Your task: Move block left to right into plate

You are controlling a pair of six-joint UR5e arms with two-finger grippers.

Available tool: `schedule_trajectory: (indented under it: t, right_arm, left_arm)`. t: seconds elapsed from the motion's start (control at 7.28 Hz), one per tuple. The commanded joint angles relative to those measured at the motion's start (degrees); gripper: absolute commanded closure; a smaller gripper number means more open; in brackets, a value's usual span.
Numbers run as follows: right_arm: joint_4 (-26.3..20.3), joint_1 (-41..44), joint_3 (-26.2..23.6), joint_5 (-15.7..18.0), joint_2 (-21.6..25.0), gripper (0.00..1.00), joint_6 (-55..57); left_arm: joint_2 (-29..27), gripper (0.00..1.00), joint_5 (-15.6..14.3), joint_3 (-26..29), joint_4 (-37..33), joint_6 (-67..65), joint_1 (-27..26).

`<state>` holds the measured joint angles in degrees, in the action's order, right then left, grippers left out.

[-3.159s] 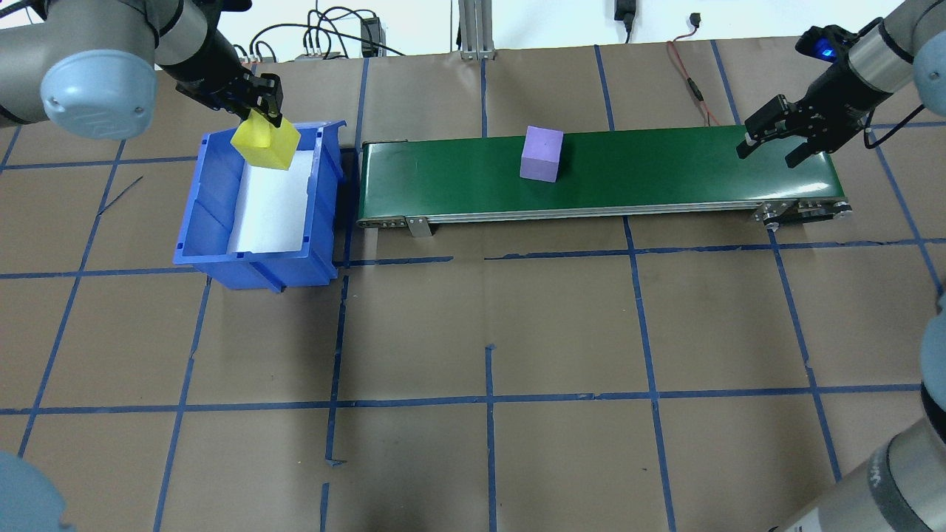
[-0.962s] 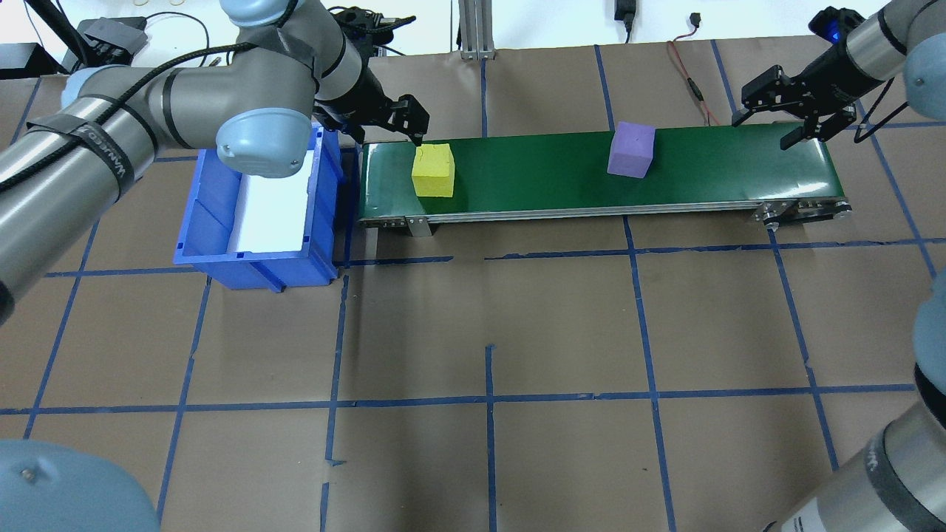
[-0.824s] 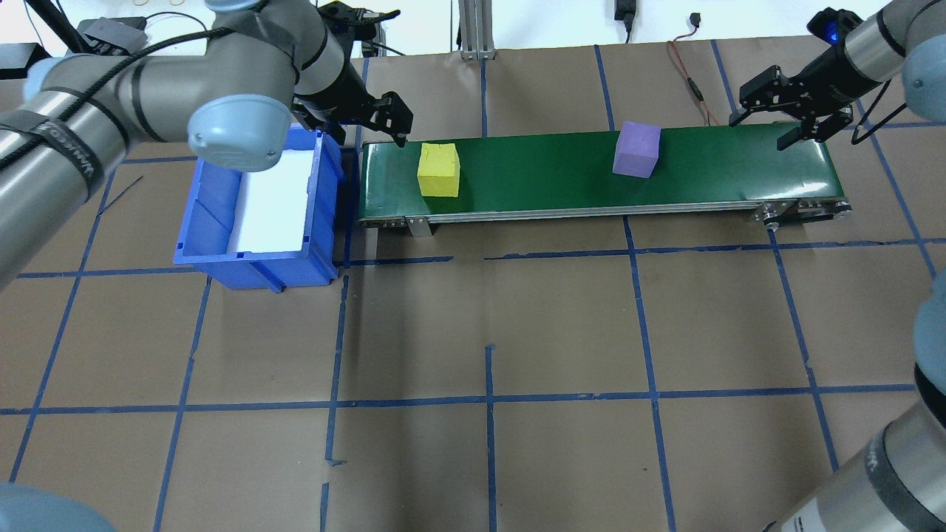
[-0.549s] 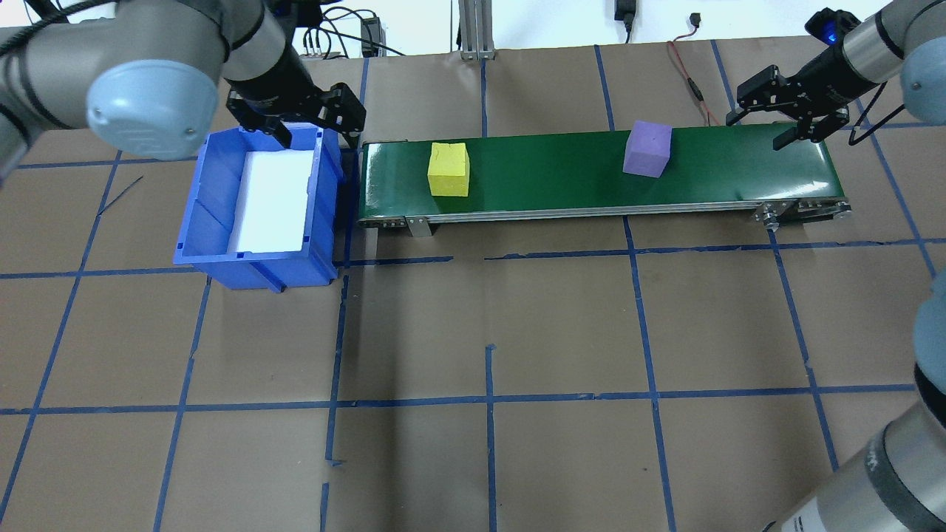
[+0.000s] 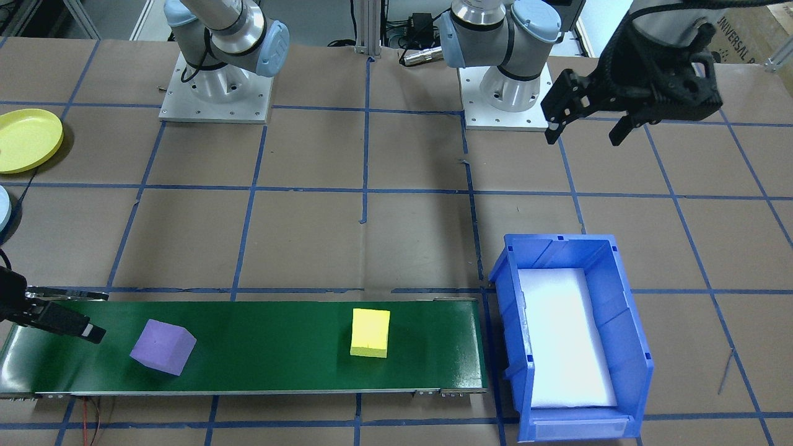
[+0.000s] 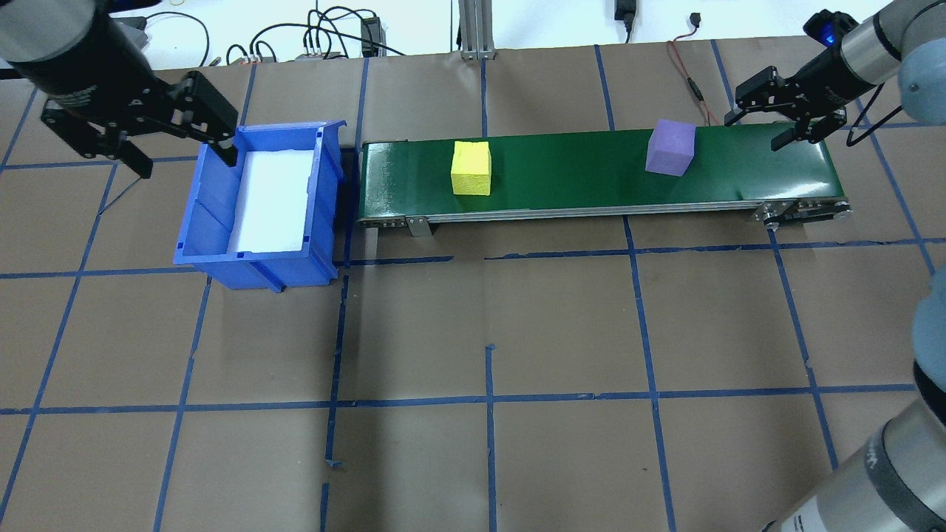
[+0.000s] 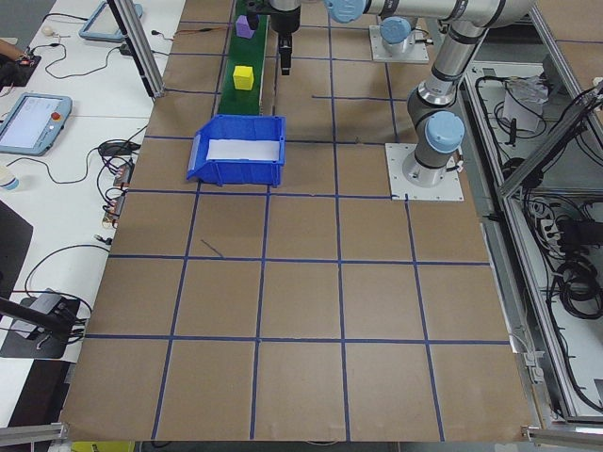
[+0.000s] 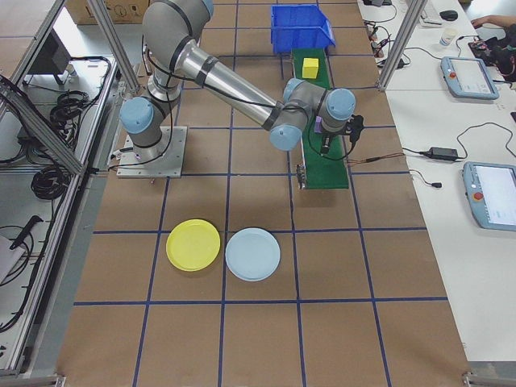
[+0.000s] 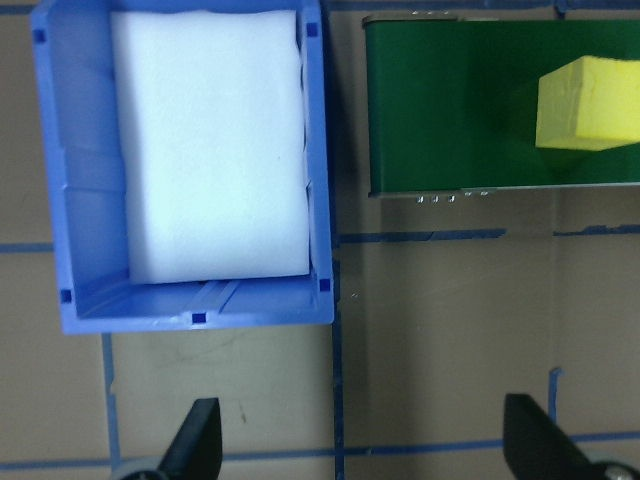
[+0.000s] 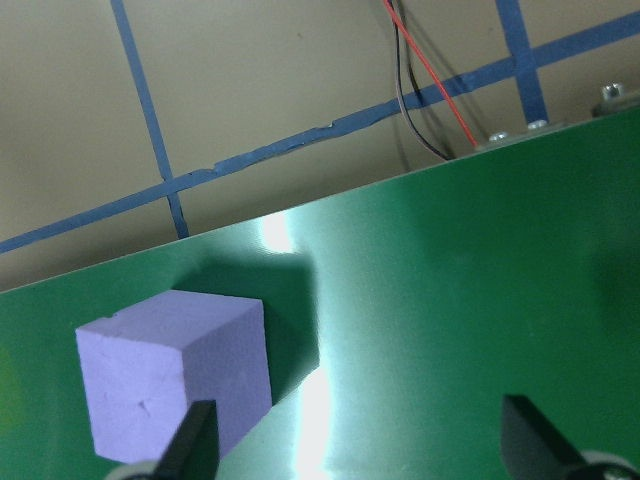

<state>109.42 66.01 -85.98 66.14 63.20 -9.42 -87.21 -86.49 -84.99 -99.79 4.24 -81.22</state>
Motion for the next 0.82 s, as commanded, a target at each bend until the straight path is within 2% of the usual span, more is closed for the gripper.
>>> schedule_trajectory:
  t: [0.0,0.14,0.69]
  right_arm:
    - [0.00,0.00,0.02,-2.24,0.25,0.00,0.45]
    - [0.09,0.00,-0.06,-2.51,-0.01,0.00,0.37]
    - [0.26,0.00,-0.06,-2.51,-0.80,0.00,0.54]
  left_arm:
    - [0.54,0.00,0.17,-1.65,-3.66,0.06,0.98]
    - [0.46,0.00,1.66,-2.54,-3.31,0.15,0.54]
    - [0.99,0.00,1.14,-3.16,-3.57,0.07,-1.22]
